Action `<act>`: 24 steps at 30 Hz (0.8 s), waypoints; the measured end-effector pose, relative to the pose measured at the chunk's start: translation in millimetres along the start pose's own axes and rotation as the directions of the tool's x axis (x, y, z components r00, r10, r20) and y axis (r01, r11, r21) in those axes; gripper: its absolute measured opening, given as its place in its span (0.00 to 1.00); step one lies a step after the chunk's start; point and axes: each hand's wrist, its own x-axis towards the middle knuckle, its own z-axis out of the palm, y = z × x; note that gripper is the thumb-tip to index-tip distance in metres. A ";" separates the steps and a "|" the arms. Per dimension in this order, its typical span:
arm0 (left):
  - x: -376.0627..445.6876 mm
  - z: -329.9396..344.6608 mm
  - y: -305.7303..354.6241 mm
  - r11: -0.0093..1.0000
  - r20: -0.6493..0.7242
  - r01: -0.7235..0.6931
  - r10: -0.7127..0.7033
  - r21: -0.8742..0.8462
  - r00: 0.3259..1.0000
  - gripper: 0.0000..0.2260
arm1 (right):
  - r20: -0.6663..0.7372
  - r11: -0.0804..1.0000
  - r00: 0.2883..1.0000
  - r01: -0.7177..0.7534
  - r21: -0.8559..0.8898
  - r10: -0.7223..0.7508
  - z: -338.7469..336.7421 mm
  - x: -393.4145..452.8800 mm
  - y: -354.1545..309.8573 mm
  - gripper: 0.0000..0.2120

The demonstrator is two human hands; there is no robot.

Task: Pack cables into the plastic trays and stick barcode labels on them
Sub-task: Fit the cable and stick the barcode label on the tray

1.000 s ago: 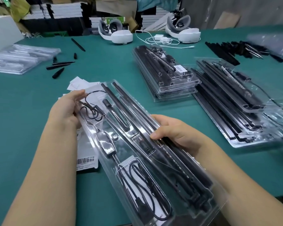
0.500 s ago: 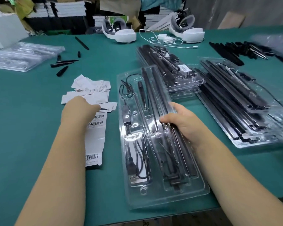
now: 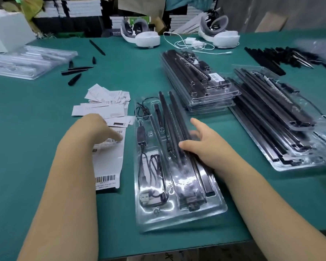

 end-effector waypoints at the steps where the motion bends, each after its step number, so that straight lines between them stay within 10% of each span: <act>1: -3.0 -0.6 0.3 1.000 0.027 -0.010 0.009 0.012 1.000 0.23 | -0.018 0.998 1.000 0.015 -0.057 -0.016 2.5 -0.9 -0.6 0.37; 8: -12.4 -4.2 -1.9 0.998 0.123 -0.020 0.013 0.052 0.992 0.29 | -0.139 0.862 0.951 0.179 -0.475 -0.275 7.3 -3.5 -1.6 0.19; 24: -10.8 -1.0 3.0 0.995 -0.021 -0.083 0.084 0.060 0.996 0.09 | -0.068 0.906 0.972 0.181 -0.384 -0.223 8.4 -4.0 -4.1 0.08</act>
